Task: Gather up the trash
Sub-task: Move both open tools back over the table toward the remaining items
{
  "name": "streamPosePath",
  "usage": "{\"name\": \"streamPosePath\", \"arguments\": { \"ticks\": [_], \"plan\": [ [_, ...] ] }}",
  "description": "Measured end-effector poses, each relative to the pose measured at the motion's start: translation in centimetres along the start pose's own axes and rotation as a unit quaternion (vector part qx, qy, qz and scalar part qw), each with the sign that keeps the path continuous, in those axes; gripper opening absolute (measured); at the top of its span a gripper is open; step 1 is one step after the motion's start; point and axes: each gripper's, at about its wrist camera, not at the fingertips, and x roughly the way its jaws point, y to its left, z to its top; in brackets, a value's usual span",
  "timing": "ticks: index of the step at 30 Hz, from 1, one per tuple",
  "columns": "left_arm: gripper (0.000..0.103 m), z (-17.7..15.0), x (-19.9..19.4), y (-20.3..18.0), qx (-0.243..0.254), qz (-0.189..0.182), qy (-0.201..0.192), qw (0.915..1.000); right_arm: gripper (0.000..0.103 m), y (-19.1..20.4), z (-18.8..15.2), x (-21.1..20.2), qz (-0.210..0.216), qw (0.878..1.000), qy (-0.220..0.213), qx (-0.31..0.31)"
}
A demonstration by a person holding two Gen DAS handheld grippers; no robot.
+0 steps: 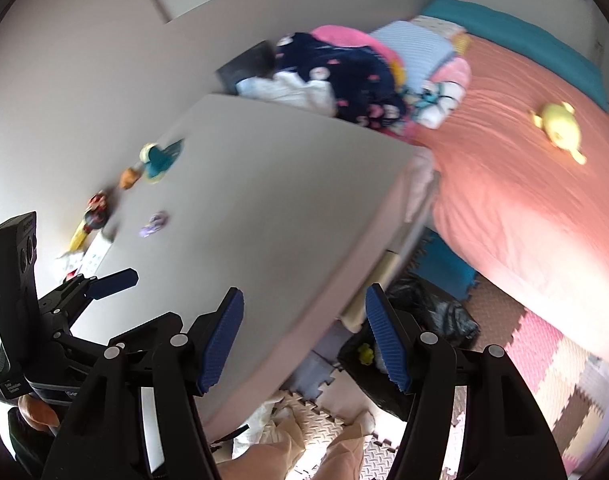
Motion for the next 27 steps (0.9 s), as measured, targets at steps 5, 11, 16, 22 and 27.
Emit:
{"name": "streamPosePath", "arguments": {
  "ticks": [5,11,16,22,27],
  "plan": [
    [0.098,-1.3,-1.7,4.0,-0.042,0.021,-0.012,0.9988,0.064,4.0,0.8,1.6,0.017,0.999,0.012,-0.034],
    [0.098,-3.3,-4.0,8.8,-0.089,0.046,-0.025,0.9947,0.064,9.0,1.6,3.4,0.036,0.996,0.025,-0.075],
    [0.098,-5.1,-6.1,12.1,-0.121,0.073,-0.039,0.9892,0.064,13.3,2.4,4.8,0.056,0.992,0.028,-0.112],
    [0.098,-7.6,-8.3,16.7,-0.168,0.109,-0.055,0.9783,0.064,17.7,2.7,7.3,0.081,0.985,0.046,-0.144],
    [0.098,-8.9,-9.1,20.4,-0.192,0.135,-0.056,0.9705,0.064,20.5,3.0,9.6,0.083,0.981,0.057,-0.167]
  ]
}}
